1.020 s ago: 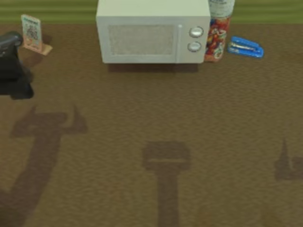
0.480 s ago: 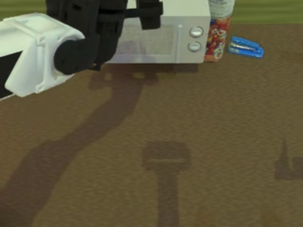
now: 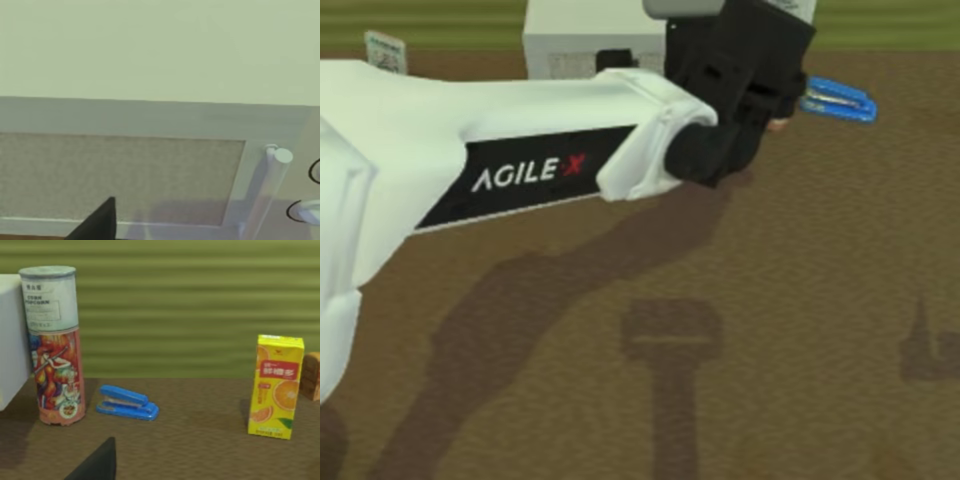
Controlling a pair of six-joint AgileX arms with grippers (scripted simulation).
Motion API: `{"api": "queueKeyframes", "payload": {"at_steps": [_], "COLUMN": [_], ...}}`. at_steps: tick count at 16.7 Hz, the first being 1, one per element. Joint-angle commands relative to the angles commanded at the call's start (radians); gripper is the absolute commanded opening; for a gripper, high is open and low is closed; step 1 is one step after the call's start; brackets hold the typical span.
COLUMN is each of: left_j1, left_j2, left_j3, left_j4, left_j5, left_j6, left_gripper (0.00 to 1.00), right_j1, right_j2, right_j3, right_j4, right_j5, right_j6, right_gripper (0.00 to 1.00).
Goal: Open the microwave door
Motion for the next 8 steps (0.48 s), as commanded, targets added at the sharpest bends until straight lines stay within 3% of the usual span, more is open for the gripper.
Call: {"api": "queueKeyframes", "payload": {"at_steps": [8], "left_j1": [0.005], "left_j2": [0.027], "left_j3": [0.021], "left_j4": [0.003], "left_j5": [0.003], "left_j6": [0.003], "left_gripper": [1.0], "right_j1": [0.0], "right_j2": [0.0], "right_j3": [0.0], "right_j4": [0.0], "right_j5": [0.0], "right_j6": [0.0], "right_gripper": [1.0]}}
